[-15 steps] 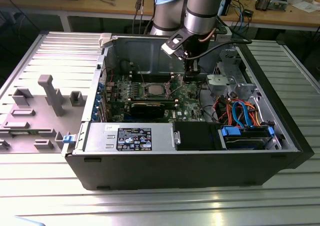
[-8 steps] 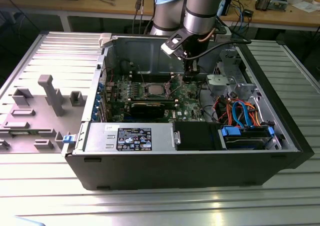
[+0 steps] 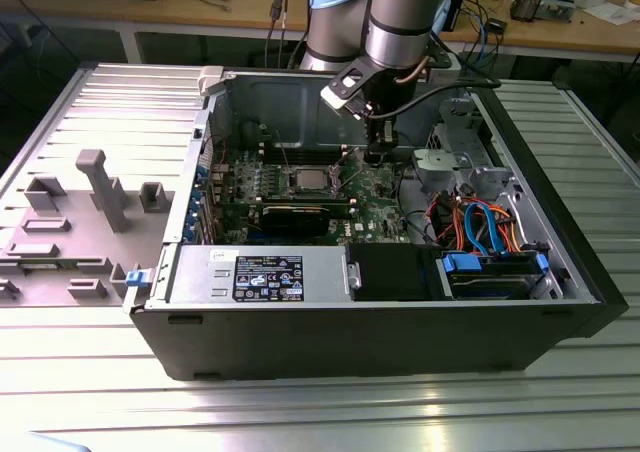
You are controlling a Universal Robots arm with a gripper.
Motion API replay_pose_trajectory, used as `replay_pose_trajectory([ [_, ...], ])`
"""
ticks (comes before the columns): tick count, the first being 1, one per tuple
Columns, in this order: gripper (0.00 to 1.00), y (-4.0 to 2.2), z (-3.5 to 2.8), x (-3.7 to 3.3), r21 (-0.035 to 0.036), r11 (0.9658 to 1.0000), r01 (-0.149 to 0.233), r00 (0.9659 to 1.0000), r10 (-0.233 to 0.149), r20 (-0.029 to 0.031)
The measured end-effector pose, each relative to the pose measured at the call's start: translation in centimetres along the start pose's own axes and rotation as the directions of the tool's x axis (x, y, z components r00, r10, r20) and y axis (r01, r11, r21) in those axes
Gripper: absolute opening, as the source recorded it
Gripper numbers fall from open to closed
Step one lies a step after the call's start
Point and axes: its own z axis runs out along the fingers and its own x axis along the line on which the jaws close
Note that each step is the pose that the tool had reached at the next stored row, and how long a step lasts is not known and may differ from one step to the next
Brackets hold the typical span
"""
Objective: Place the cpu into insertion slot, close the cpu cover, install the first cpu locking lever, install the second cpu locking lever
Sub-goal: 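Close the cpu cover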
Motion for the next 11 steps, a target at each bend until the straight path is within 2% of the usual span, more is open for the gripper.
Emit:
replay_pose_trajectory([
  [11,0.11,-0.24,0.0,0.0,0.0,1.0,0.0,1.0,0.0,0.0001],
])
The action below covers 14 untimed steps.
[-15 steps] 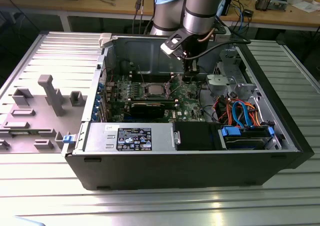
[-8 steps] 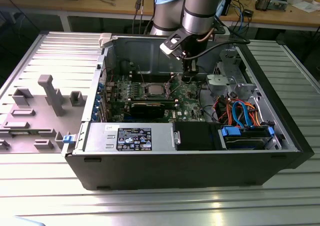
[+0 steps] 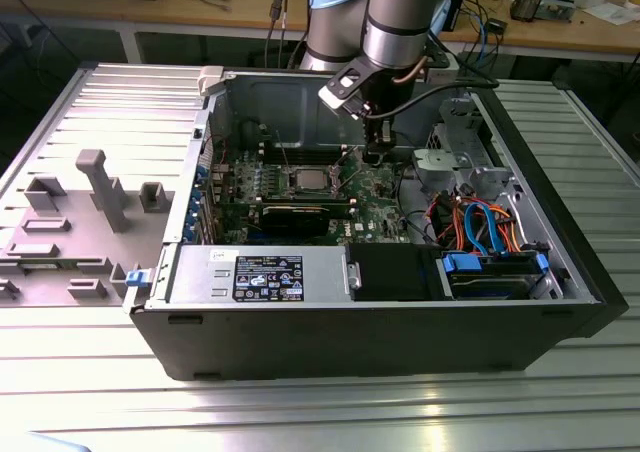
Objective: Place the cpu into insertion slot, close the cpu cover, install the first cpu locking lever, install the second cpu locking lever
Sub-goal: 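Close the cpu cover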
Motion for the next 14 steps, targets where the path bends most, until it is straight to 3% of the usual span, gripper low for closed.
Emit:
replay_pose_trajectory([
  [14,0.11,-0.26,0.0,0.01,0.0,1.0,0.0,1.0,0.0,0.0],
])
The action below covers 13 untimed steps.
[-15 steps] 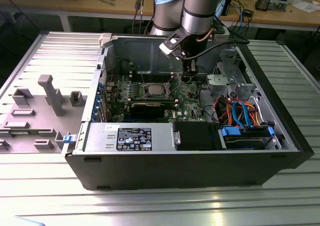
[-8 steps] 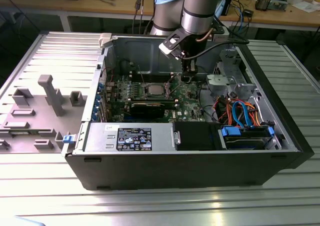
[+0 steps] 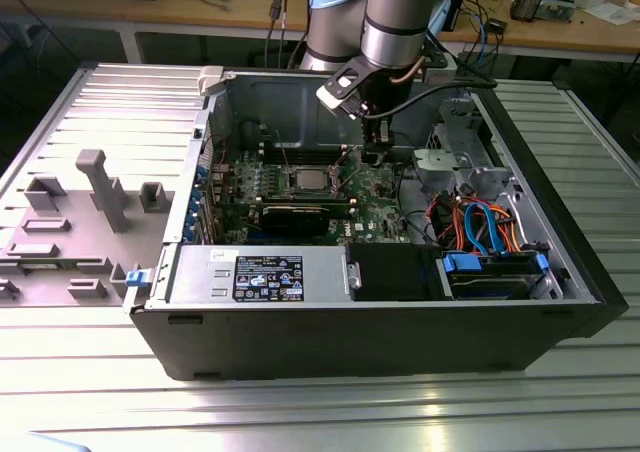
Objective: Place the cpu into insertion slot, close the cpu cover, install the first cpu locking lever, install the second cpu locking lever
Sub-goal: 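Close the cpu cover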
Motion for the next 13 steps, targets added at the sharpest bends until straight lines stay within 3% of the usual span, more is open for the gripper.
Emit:
replay_pose_trajectory([
  [13,0.11,-0.4,0.0,0.01,0.0,1.0,0.0,1.0,0.0,-0.0001],
])
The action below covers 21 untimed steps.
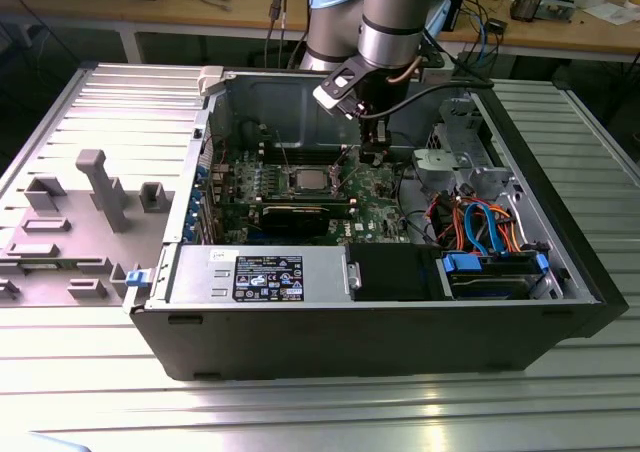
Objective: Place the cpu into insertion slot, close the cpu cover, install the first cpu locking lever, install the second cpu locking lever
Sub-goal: 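Close the cpu cover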
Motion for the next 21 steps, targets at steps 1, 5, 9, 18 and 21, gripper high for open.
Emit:
replay_pose_trajectory([
  [1,0.11,-0.01,0.0,0.0,0.0,1.0,0.0,1.0,0.0,0.0],
  [5,0.11,-0.26,0.0,0.0,0.0001,1.0,0.0,1.0,0.0,0.0],
  [9,0.11,-0.43,-0.01,0.01,0.0,1.0,0.0,1.0,0.0,0.0],
  [18,0.11,-0.76,-0.01,0.01,0.0,1.0,0.0,1.0,0.0,0.0],
  [21,0.11,-0.86,-0.01,0.01,0.0,1.0,0.0,1.0,0.0,0.0],
])
